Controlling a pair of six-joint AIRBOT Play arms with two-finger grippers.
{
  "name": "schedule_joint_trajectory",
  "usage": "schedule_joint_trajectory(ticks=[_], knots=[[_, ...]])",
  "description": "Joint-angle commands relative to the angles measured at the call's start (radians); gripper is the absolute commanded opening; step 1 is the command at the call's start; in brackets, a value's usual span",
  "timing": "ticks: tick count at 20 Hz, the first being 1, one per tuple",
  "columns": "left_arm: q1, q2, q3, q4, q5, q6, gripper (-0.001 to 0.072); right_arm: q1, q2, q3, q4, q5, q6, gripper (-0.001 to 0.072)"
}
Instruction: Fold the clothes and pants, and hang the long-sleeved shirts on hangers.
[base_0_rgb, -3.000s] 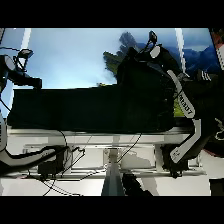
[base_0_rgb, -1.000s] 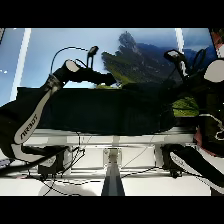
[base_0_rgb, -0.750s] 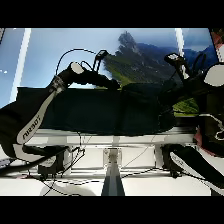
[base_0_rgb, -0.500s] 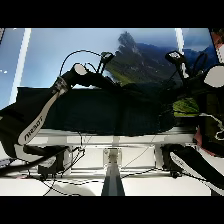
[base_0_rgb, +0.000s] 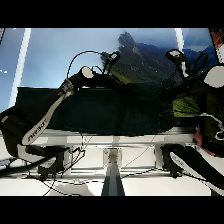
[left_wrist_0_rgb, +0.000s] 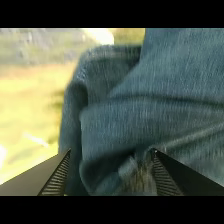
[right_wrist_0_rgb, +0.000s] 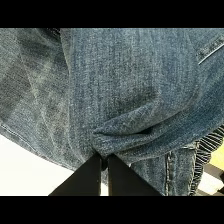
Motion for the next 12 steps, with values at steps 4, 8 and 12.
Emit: schedule_joint_trajectory(ticks=[4,8,12], knots=[[-0.025,-0.007,0.026,-0.011,0.078,0.032,0.0538,0.000,0.000,0.000,0.000,-0.008,0.000,0.0022],[-0.060,-0.007,0.026,-0.006,0.062,0.094,0.0538,0.000,0.000,0.000,0.001,-0.007,0.000,0.0022],[-0.056,-0.006,0.026,0.079,-0.055,0.093,0.0539,0.000,0.000,0.000,0.001,-0.008,0.000,0.0022]])
